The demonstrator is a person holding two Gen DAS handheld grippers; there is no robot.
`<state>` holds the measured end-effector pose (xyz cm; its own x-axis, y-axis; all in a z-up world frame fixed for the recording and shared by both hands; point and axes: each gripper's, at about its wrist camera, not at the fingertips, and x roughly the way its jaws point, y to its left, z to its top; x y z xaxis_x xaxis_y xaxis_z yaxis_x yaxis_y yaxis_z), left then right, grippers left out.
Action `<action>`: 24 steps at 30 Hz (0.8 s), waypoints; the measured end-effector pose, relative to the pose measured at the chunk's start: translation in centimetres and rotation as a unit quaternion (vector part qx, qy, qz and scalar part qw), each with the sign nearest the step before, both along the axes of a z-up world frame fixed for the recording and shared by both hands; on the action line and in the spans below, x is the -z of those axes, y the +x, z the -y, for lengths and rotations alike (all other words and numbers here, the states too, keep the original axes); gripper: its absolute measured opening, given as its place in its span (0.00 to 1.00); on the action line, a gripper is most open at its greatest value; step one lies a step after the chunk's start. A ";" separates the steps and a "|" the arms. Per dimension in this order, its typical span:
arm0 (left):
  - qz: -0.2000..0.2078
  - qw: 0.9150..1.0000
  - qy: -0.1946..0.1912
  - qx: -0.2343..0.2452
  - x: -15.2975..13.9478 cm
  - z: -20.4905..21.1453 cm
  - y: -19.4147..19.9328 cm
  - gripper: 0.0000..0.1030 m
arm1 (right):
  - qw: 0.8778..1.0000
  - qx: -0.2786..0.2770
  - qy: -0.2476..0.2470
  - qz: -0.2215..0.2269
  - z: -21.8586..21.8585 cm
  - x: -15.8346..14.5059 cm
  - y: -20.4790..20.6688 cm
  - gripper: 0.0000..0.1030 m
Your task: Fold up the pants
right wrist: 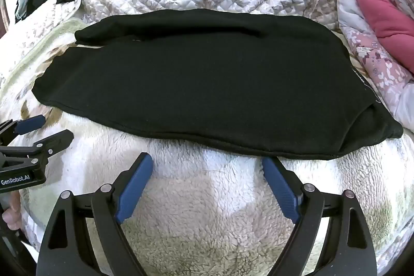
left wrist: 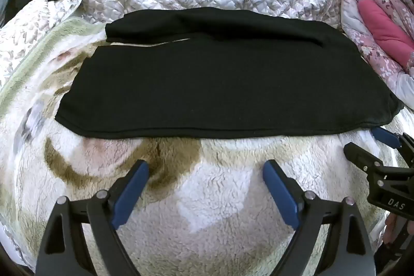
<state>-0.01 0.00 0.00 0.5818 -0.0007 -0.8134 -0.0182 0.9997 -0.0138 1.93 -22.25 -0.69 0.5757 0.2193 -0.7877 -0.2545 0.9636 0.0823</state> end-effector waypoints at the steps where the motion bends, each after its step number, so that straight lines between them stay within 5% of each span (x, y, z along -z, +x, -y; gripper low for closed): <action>1: -0.001 1.000 0.000 0.000 0.0 0.0 0.0 0.89 | 1.000 0.000 0.001 0.001 0.0 0.0 0.0 0.85; 24: -0.001 1.000 0.003 0.002 0.0 0.1 0.1 0.91 | 1.000 0.001 -0.001 0.000 -0.1 -0.1 0.0 0.85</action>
<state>0.13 -0.11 0.02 0.5801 0.0021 -0.8145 -0.0136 0.9999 -0.0071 1.93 -22.17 -0.56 0.5753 0.2175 -0.7885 -0.2533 0.9640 0.0811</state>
